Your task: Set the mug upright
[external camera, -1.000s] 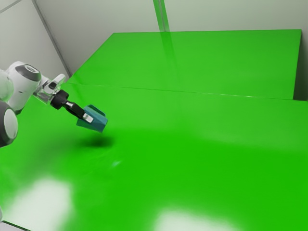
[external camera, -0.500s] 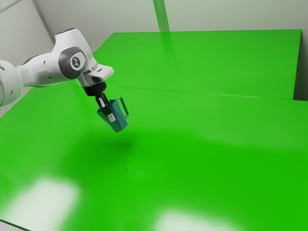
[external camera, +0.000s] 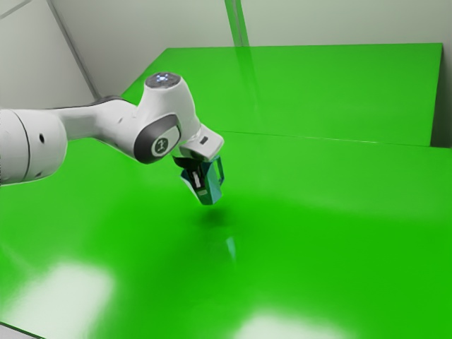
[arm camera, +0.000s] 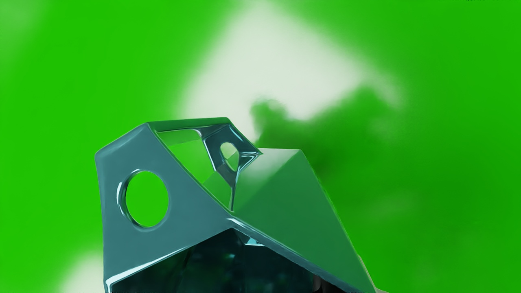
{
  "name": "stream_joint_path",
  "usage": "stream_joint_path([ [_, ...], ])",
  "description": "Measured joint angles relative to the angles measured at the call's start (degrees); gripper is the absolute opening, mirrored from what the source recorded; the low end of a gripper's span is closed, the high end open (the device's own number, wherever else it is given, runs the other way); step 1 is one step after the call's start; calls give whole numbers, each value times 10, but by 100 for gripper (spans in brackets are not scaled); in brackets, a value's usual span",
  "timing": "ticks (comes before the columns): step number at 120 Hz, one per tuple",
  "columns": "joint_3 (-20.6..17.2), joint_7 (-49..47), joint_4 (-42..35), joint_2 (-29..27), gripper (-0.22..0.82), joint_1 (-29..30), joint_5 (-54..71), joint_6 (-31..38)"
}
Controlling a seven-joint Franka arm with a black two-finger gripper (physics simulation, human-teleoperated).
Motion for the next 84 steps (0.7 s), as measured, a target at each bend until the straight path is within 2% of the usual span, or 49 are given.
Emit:
stream_joint_path([
  [14, -1, -31, -3, 4, -18, 11, 24, 5],
  [46, -2, -91, -7, 6, -18, 111, 38, -25],
  [84, -7, -144, -51, -19, -18, 110, 39, -27],
])
